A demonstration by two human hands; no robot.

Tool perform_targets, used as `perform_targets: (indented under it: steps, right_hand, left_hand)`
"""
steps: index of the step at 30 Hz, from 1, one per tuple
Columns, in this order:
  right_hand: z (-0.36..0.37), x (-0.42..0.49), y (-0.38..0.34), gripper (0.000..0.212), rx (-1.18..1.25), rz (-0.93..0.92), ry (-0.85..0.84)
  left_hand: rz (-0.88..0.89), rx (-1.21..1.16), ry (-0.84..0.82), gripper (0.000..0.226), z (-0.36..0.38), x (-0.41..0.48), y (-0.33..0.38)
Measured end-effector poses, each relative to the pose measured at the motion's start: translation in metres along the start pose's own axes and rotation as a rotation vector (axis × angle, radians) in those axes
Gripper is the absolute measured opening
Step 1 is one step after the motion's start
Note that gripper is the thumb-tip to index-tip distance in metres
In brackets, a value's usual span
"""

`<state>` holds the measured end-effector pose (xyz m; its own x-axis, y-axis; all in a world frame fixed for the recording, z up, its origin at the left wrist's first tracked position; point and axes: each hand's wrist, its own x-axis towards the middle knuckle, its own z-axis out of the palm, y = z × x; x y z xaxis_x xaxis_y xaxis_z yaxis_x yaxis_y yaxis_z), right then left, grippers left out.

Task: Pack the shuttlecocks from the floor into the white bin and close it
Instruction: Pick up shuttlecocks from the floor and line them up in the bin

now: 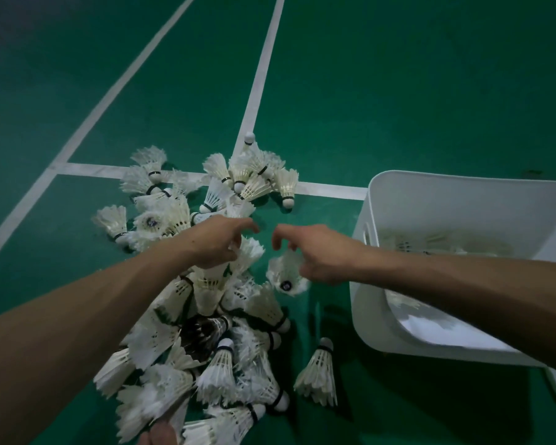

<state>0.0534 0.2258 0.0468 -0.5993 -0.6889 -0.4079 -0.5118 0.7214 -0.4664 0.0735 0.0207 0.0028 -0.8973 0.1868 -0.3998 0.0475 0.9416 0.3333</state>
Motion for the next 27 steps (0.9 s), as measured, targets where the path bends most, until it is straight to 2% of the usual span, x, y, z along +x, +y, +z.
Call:
perform_targets:
  steps: [4, 9, 17, 18, 20, 22, 23, 25, 27]
  right_hand:
    - [-0.028, -0.004, 0.001, 0.048, 0.095, 0.008, 0.131]
    - [-0.049, -0.009, 0.009, 0.040, 0.186, 0.054, 0.266]
    - [-0.062, -0.018, 0.028, 0.012, 0.770, 0.168, 0.372]
    - [-0.064, -0.022, 0.028, 0.015, 0.842, 0.152, 0.371]
    - [-0.068, -0.032, 0.031, 0.045, 0.853, 0.112, 0.351]
    - [-0.070, -0.043, 0.033, 0.077, 0.702, 0.087, 0.338]
    - [-0.070, -0.046, 0.033, 0.086, 0.636, 0.084, 0.342]
    - [-0.071, -0.050, 0.035, 0.083, 0.584, 0.089, 0.389]
    - [-0.074, -0.053, 0.040, 0.067, 0.544, 0.091, 0.464]
  left_hand:
    - [0.025, -0.083, 0.116, 0.058, -0.018, -0.001, 0.008]
    - [0.055, -0.161, 0.162, 0.058, -0.038, -0.006, 0.018]
    - [0.188, -0.236, 0.130, 0.077, -0.061, -0.012, 0.048]
    - [0.204, -0.225, 0.129, 0.078, -0.063, -0.010, 0.053]
    - [0.223, -0.227, 0.131, 0.078, -0.066, -0.007, 0.060]
    - [0.228, -0.252, 0.133, 0.078, -0.070, -0.005, 0.066]
    - [0.233, -0.258, 0.133, 0.078, -0.072, -0.004, 0.069]
    - [0.253, -0.260, 0.132, 0.078, -0.077, -0.002, 0.077]
    - [0.270, -0.261, 0.139, 0.077, -0.084, -0.001, 0.087]
